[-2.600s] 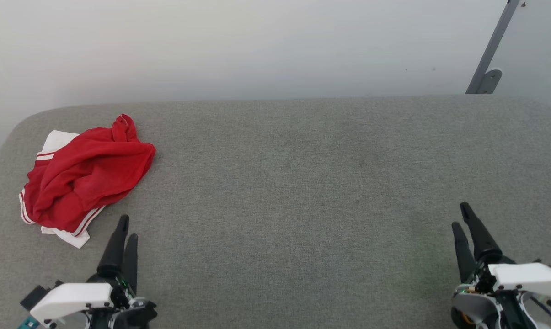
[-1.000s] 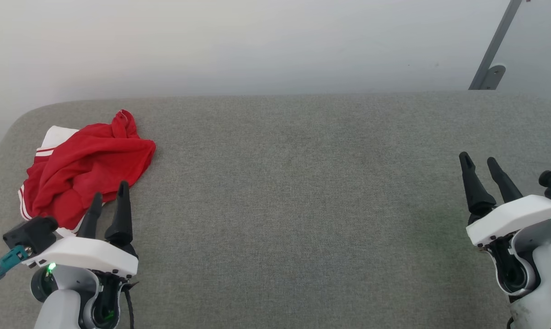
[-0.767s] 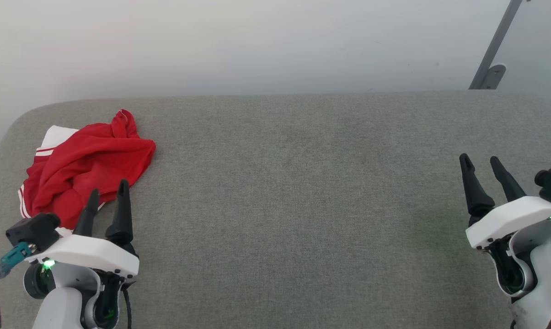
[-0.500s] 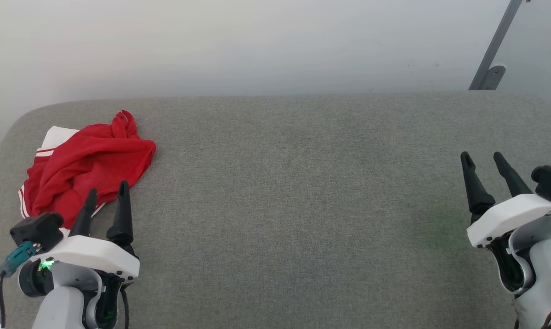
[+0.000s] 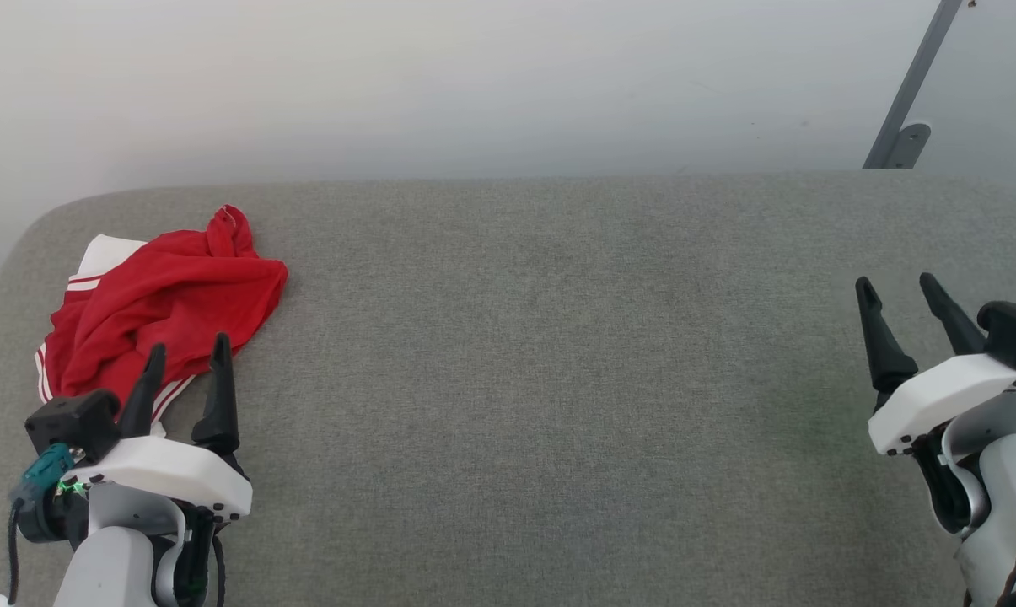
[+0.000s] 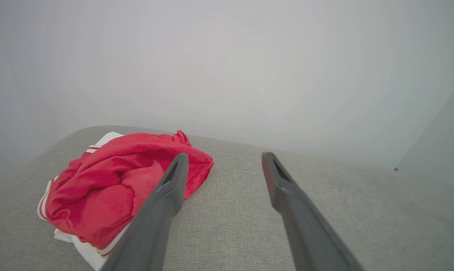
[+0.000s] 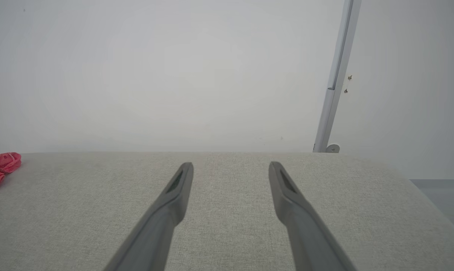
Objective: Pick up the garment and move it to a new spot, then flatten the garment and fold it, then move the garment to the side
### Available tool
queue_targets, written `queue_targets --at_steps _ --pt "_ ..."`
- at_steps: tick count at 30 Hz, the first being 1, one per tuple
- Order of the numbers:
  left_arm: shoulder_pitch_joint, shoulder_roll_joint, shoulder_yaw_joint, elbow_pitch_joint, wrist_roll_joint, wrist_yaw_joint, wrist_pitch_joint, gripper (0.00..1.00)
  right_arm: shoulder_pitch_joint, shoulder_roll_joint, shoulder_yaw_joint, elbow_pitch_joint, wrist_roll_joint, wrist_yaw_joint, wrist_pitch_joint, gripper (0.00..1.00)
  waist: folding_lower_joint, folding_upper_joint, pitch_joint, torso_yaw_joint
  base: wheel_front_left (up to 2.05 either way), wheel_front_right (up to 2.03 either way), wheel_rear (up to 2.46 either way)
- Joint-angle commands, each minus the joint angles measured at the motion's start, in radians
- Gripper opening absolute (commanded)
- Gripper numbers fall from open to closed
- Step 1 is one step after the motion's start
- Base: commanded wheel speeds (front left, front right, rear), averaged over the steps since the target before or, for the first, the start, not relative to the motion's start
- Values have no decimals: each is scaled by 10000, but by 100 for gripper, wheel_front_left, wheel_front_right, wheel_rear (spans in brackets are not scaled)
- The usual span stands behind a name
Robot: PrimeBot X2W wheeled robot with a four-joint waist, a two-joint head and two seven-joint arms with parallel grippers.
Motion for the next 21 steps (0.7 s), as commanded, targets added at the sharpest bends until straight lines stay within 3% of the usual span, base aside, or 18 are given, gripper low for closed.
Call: queue_targets --at_steps 1,21 --pt "-232 50 30 3 335 -57 -121 100 -271 -102 19 4 -259 0 -130 100 0 0 -12 10 0 0 0" --pt "-479 37 120 407 1453 -221 -527 100 -411 -321 -206 255 -696 -1 -533 100 0 0 -23 106 0 0 0"
